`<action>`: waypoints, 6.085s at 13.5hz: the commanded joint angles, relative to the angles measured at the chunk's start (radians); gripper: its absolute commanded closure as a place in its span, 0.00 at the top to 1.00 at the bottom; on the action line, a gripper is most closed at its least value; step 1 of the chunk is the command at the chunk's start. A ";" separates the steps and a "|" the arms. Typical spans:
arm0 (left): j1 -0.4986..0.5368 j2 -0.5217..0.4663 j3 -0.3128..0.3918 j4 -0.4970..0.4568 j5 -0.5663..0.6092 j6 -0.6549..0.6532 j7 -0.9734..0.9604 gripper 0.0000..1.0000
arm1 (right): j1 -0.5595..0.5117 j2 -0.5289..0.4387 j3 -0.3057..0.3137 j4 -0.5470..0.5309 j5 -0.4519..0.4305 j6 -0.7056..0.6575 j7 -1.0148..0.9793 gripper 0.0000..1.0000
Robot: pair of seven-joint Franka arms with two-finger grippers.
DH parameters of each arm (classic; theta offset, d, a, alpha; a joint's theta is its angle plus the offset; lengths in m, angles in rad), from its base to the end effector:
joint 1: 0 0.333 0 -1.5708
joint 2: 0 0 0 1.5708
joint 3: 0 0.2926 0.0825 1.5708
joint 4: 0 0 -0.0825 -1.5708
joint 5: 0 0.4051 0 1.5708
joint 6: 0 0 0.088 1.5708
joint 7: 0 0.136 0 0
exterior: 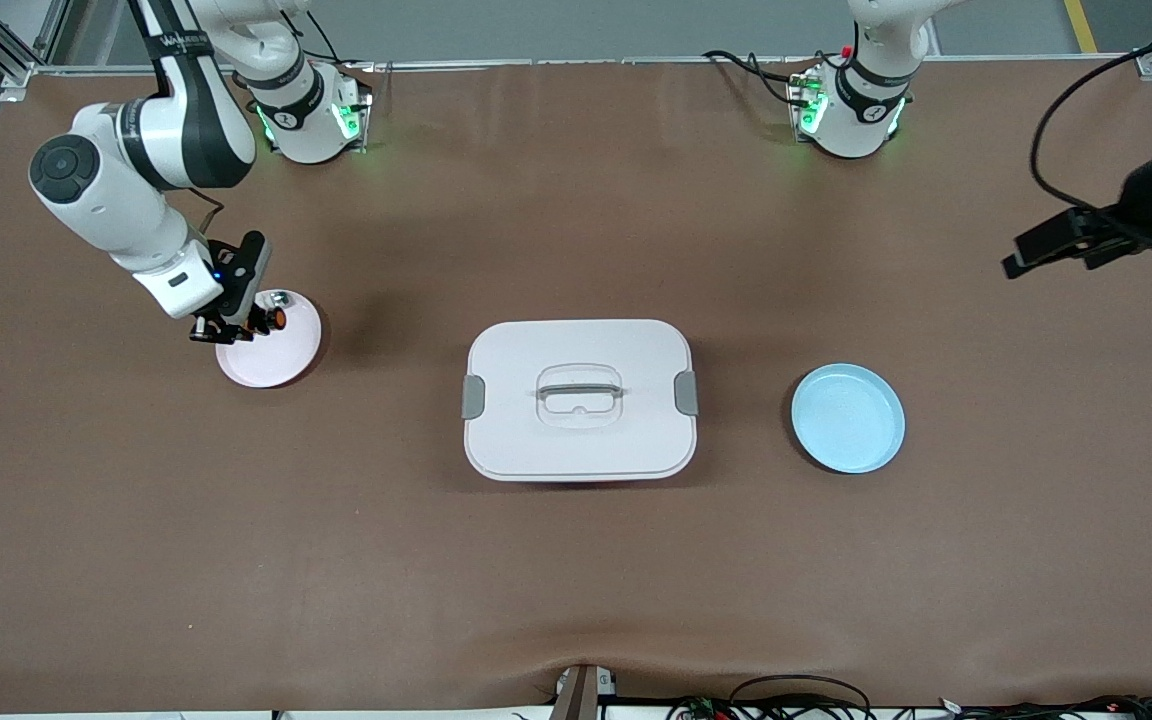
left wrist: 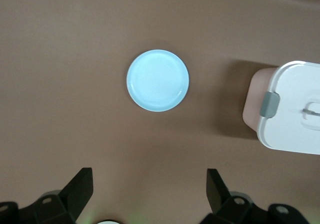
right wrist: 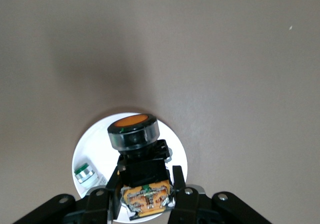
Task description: Transfer orange switch to right arm and place
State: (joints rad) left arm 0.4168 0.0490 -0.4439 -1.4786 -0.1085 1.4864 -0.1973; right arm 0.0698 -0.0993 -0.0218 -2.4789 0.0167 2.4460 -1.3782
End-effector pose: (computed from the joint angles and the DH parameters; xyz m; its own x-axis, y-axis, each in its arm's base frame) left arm 0.5785 -0.0256 0.5855 0.9855 0.1585 -0.0604 0.1648 -0.9791 0.1195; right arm 0.4887 0.0240 0.2663 0.1555 0.9875 0.0261 0.9856 -0.1569 0.0624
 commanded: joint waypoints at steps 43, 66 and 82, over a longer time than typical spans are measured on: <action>-0.421 -0.101 0.449 -0.109 0.095 0.114 0.190 1.00 | -0.136 0.250 0.019 -0.072 -0.011 0.246 0.008 1.00; -0.424 -0.084 0.447 -0.084 0.089 0.071 0.190 1.00 | -0.128 0.208 0.020 0.804 -0.121 -0.760 1.007 1.00; -0.424 -0.084 0.447 -0.086 0.090 0.071 0.193 1.00 | -0.177 0.210 0.022 0.989 -0.024 -0.852 1.349 1.00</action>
State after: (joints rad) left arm -0.0078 -0.0452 0.0061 -1.5898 -0.0365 1.5774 -0.0184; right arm -0.1014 0.0906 -0.0060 -1.5249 -0.0205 1.6485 -0.0472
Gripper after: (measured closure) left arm 0.000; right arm 0.000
